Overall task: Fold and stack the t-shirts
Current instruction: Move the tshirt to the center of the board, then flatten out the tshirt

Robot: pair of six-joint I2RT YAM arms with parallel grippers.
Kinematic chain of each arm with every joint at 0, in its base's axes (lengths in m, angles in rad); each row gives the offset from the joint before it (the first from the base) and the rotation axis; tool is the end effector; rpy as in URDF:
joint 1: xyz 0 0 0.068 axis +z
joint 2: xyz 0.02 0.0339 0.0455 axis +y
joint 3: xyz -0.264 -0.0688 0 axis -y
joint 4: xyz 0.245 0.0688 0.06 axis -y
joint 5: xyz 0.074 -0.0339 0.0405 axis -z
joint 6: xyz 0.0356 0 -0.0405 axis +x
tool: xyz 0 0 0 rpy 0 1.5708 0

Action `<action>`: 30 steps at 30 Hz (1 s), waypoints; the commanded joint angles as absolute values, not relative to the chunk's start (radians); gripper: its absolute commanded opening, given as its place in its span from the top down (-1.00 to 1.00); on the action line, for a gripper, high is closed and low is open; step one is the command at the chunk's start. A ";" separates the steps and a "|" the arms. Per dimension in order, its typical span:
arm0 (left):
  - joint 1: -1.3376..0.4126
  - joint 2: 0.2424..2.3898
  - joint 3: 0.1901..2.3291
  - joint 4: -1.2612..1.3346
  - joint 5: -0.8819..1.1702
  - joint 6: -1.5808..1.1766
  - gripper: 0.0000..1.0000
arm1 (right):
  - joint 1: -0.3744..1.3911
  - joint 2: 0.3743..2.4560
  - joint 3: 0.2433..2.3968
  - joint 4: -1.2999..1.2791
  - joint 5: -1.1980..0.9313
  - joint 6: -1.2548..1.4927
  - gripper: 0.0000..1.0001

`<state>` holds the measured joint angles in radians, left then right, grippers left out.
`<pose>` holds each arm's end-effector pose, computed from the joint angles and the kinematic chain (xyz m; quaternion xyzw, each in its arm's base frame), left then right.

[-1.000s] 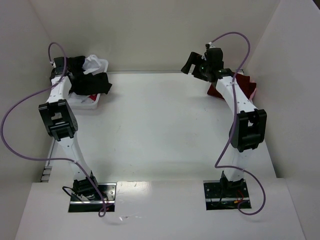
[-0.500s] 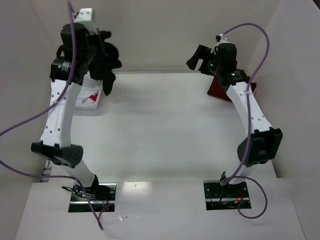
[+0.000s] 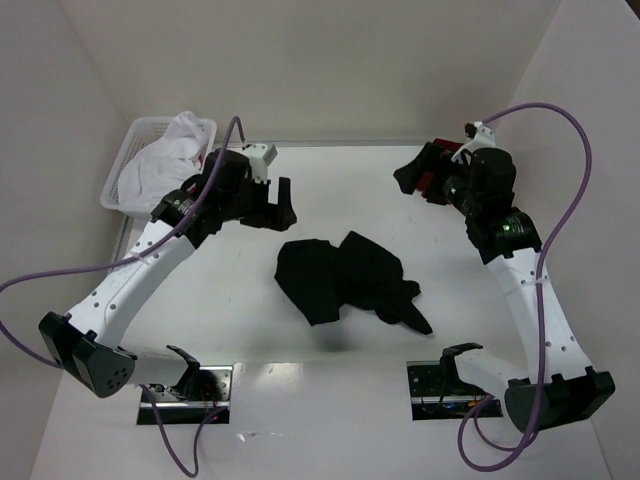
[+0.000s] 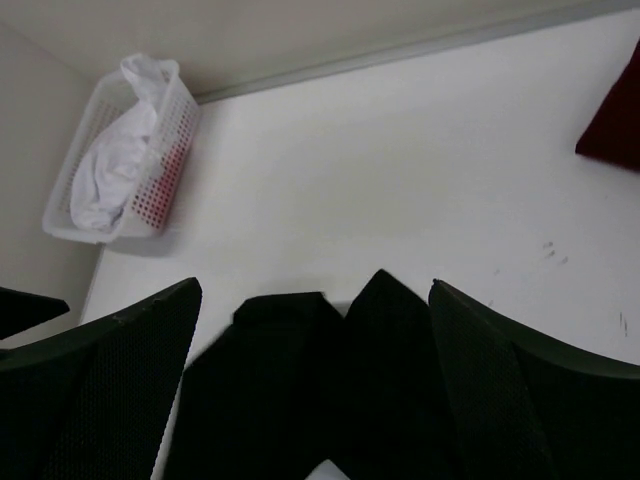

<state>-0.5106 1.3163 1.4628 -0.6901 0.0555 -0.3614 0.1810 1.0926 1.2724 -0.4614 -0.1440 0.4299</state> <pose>0.2441 -0.1390 0.4075 0.0785 0.8672 -0.2293 0.4350 0.2290 0.0471 0.4204 0.0561 0.7965 0.2351 0.5543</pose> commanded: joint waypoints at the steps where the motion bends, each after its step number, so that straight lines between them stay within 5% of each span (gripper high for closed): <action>1: -0.508 1.253 1.446 -0.632 0.064 -0.406 -1.00 | 0.189 1.051 1.187 -0.518 -0.152 0.440 -1.00; 13: -0.532 1.388 1.244 -0.566 0.325 -0.515 -1.00 | 0.259 1.116 0.992 -0.500 -0.178 0.489 -1.00; 30: -0.769 1.886 1.513 -0.623 -0.104 -0.597 -0.94 | 0.259 1.043 0.825 -0.459 -0.124 0.558 -0.98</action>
